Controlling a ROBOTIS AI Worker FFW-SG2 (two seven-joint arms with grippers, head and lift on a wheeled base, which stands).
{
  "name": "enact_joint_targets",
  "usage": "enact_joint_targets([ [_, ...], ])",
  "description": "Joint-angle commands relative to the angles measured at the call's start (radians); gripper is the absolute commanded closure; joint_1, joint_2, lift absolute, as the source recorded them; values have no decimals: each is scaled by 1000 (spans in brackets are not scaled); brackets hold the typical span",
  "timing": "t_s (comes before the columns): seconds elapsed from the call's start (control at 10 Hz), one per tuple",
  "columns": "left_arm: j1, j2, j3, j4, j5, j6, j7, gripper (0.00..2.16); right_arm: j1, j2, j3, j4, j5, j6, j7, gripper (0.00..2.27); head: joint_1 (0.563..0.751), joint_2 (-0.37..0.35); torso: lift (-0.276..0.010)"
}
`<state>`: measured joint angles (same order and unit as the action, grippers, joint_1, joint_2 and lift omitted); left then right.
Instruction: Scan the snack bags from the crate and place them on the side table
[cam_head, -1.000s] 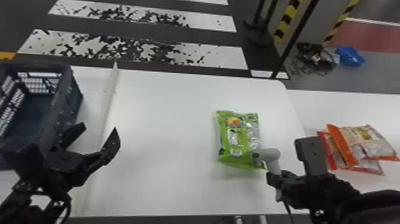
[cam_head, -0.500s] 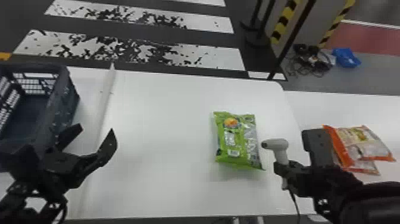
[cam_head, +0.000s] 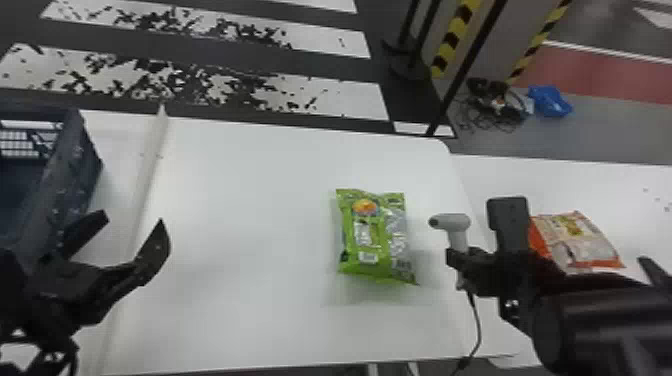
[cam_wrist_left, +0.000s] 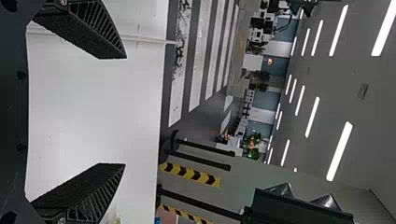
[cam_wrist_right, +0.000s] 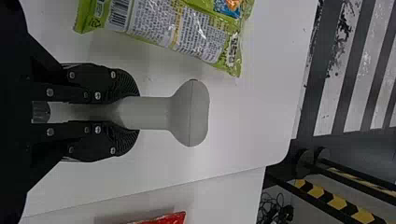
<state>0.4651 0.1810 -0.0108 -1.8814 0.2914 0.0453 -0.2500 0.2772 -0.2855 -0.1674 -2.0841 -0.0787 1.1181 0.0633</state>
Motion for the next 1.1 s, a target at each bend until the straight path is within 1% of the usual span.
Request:
enact_joint_targets([
  [0.0, 4, 0, 0, -4, 0, 0, 0, 39, -39, -15, 5, 81, -4, -48, 0, 2250, 695, -247, -81],
  [0.1, 6, 0, -1, -8, 0, 0, 0, 39, -59, -27, 11, 128, -3, -82, 1, 2250, 695, -250, -81],
  [0.4, 12, 0, -3, -16, -2, 0, 0, 39, -118, -60, 46, 242, -1, -106, 6, 2250, 695, -269, -81],
  [0.7, 17, 0, 0, -21, -2, 0, 0, 39, -139, -69, 63, 297, 2, -125, 6, 2229, 695, -277, -81],
  [0.8, 20, 0, 0, -21, -2, 0, 0, 39, -139, -69, 65, 302, 2, -131, 6, 2044, 695, -278, -81],
  [0.9, 20, 0, 0, -21, -2, 0, 0, 39, -139, -69, 66, 308, -1, -134, 6, 1575, 695, -279, -81],
  [1.0, 20, 0, 0, -21, -2, 0, 0, 39, -139, -69, 66, 314, -3, -131, 7, 977, 695, -278, -81],
])
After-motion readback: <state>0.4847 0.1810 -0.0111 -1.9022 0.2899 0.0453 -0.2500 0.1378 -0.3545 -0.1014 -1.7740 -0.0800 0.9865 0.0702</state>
